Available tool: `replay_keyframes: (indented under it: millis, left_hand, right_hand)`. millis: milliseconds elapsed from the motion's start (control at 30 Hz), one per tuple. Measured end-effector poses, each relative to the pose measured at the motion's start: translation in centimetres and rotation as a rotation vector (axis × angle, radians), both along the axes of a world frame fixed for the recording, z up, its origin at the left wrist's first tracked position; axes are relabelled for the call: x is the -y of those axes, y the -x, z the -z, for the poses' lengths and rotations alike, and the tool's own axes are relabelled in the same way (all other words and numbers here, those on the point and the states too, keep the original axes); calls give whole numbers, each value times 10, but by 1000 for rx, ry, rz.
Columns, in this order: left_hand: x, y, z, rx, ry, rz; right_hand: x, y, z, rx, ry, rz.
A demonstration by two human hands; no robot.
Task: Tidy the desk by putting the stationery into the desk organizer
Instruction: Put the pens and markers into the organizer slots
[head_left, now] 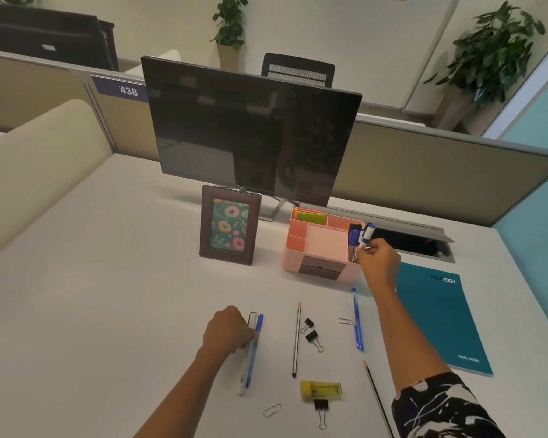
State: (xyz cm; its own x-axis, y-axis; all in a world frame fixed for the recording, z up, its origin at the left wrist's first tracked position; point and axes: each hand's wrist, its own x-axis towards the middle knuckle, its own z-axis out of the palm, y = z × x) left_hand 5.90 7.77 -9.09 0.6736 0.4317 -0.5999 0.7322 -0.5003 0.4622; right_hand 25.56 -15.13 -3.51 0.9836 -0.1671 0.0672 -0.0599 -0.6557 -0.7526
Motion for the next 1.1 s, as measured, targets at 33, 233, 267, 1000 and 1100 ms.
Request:
replay_keyframes:
  millis: [33,233,267,1000,1100]
  left_hand:
    - [1,-1,-1,12,4,-2]
    - [3,-7,-7,119,9,-55]
    - [3,-7,-8,132,7,-60]
    - [33,-33,-40,609,352,-150]
    - [38,-30,-45,656,392,-127]
  right_hand:
    - [-1,-1,0,-2,14,-4]
    - [-1,-7,0,-53,37,13]
    - [0,-8,0,-59,29,20]
    - [-63,147,21,-259,-255,-353]
    - [-63,145,17,-257,-221,-369]
